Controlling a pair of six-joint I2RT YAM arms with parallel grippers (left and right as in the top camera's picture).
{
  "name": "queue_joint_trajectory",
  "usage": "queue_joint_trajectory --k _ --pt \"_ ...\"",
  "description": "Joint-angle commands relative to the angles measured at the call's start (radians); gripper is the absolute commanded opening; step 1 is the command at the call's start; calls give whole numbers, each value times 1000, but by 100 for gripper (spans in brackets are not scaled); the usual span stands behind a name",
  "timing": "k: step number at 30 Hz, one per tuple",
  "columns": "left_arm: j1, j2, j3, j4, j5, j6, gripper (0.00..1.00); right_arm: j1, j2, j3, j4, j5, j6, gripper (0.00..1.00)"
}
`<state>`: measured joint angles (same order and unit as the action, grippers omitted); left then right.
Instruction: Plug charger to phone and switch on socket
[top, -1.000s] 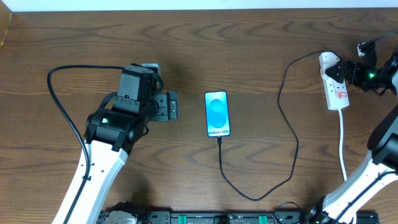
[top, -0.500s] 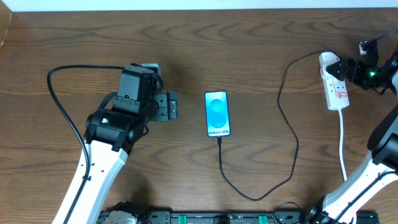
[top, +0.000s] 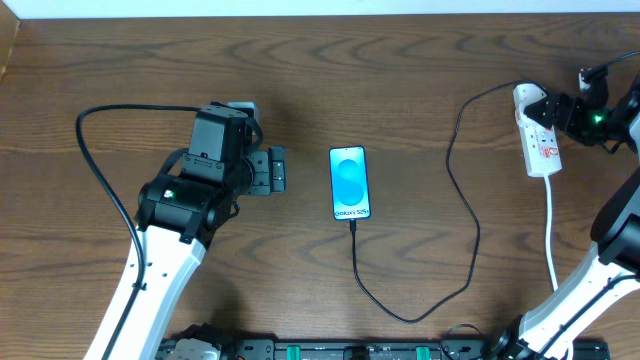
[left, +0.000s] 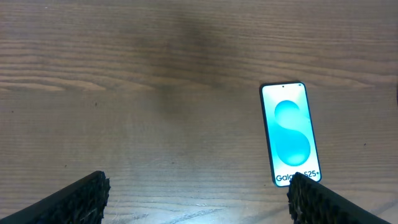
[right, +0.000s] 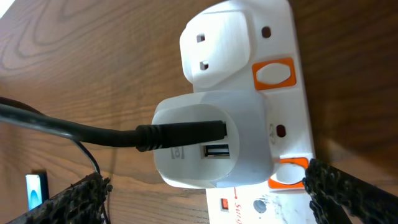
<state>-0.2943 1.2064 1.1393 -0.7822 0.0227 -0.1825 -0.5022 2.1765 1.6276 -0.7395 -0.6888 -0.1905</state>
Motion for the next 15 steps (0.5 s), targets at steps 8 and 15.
queue_joint_trajectory --k 8,15 --pt "6 -3 -3 -2 -13 6 91 66 18 -21 10 -11 22 99" --pt "6 -3 -3 -3 -13 6 92 92 32 -23 -3 32 45 99"
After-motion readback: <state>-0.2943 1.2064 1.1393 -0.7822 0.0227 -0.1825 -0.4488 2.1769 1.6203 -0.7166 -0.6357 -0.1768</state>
